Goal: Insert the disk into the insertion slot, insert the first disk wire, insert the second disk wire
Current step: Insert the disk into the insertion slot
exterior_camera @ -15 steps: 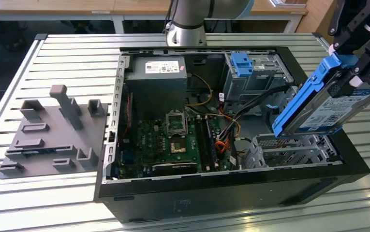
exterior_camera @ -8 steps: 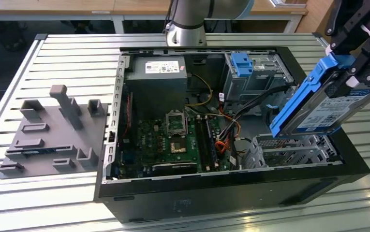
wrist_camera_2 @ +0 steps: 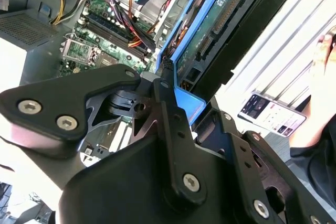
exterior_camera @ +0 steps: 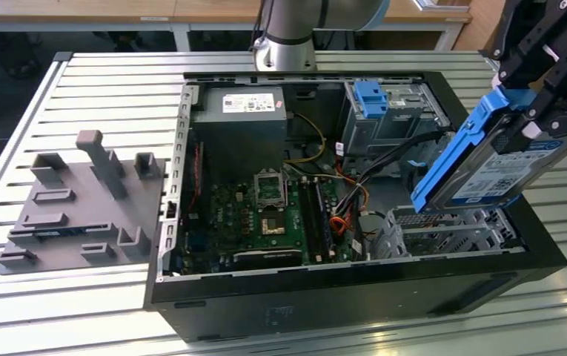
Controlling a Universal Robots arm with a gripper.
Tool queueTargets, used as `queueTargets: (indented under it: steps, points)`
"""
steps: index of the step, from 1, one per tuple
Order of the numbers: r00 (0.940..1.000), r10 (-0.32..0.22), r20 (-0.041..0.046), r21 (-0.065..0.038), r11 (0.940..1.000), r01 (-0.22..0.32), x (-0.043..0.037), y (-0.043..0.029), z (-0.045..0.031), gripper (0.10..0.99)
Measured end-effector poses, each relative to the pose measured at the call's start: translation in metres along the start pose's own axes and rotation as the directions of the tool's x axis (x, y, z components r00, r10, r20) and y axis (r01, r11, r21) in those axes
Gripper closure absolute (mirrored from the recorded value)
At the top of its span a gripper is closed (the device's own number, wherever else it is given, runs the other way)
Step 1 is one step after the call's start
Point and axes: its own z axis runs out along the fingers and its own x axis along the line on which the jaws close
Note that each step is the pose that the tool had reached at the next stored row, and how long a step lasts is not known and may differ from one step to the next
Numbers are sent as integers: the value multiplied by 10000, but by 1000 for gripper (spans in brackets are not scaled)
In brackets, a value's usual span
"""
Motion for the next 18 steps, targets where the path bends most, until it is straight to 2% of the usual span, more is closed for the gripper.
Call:
queueTargets:
  steps: [9, 16, 18]
  points:
    - [10000, -2, -1, 31, 10000, 2, 7, 13, 103, 718]
    - [10000, -2, -1, 32, 10000, 2, 8, 20, 112, 718]
    - [10000, -2, -1, 32, 10000, 2, 11, 24, 160, 718]
